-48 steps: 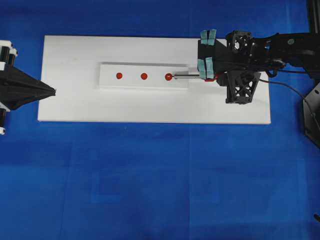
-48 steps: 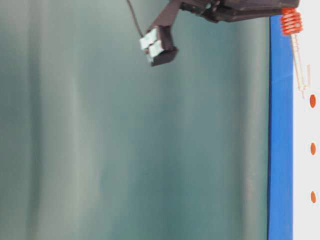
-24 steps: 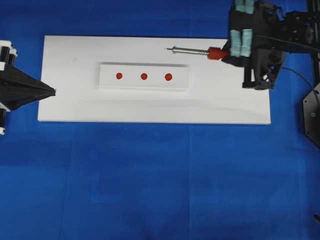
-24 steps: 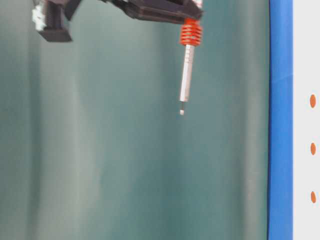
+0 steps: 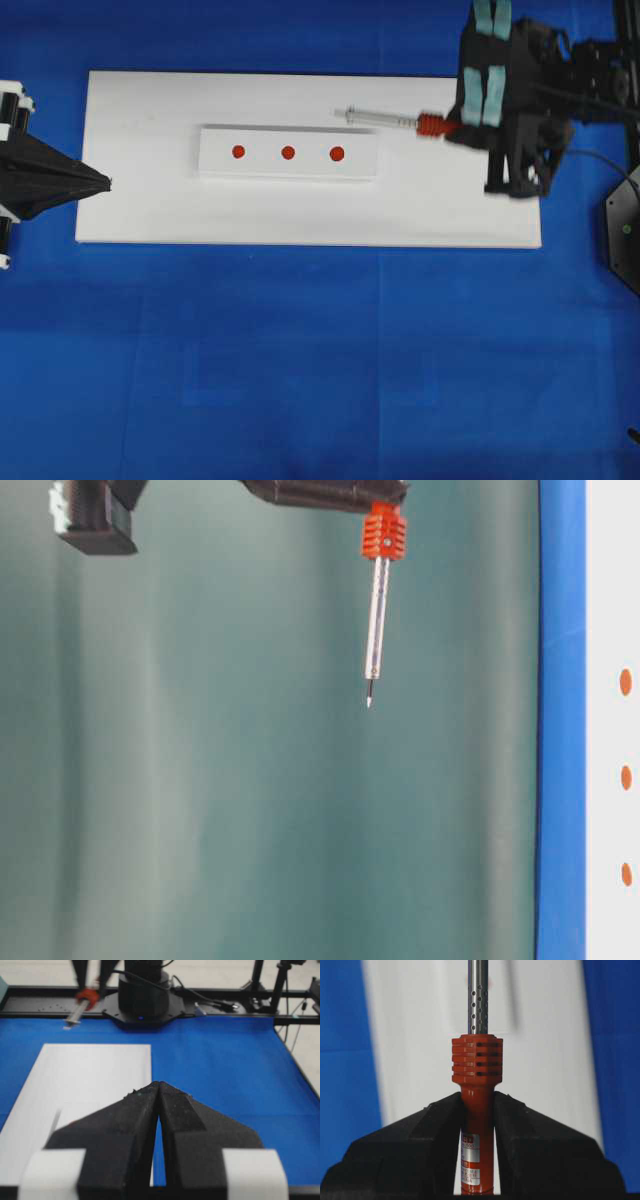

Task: Touch the tip of the soldering iron to the mark.
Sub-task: 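Lift the iron and carry it back toward the table front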

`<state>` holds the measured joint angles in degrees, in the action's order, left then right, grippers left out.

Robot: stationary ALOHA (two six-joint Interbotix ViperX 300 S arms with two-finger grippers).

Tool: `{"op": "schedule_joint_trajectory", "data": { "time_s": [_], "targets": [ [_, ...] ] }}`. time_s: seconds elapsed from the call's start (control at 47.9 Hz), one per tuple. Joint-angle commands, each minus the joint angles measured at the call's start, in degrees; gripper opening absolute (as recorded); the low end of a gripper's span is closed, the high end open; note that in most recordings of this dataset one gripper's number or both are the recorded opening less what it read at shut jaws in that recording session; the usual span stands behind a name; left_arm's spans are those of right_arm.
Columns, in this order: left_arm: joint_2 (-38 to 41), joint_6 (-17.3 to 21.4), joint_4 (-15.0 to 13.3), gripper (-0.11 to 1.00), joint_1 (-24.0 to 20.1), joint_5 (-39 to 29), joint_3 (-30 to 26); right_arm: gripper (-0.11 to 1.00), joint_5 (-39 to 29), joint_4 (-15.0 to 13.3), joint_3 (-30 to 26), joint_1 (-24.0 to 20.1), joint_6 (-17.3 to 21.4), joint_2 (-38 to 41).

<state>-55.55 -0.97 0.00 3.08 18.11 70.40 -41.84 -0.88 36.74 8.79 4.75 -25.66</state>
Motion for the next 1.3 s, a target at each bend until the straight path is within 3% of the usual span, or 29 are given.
{"op": "schedule_joint_trajectory", "data": {
  "time_s": [0.0,0.146,0.46,0.606,1.003,1.275],
  "targets": [
    [0.18,-0.09,0.09,0.00,0.18,0.70,-0.53,0.06,0.09,-0.26,-0.26,-3.96,3.25,-1.41],
    [0.18,-0.09,0.09,0.00,0.18,0.79,-0.53,0.06,0.09,-2.11,-0.18,-11.25,10.20,-1.41],
    [0.18,-0.09,0.00,0.00,0.18,0.79,-0.62,0.06,-2.90,-13.54,-1.85,-28.56,33.66,2.99],
    [0.18,-0.09,0.00,0.00,0.18,1.32,-0.62,0.06,-5.01,-17.31,-3.69,-33.40,40.34,6.33],
    [-0.35,-0.09,0.00,0.00,0.18,1.32,-0.53,0.06,-5.45,-22.76,-11.25,-32.26,41.31,15.29],
    [-0.62,-0.18,0.00,0.00,0.18,1.32,-0.62,0.06,-5.10,-23.12,-19.78,-28.65,38.32,24.61]
  ]
}}
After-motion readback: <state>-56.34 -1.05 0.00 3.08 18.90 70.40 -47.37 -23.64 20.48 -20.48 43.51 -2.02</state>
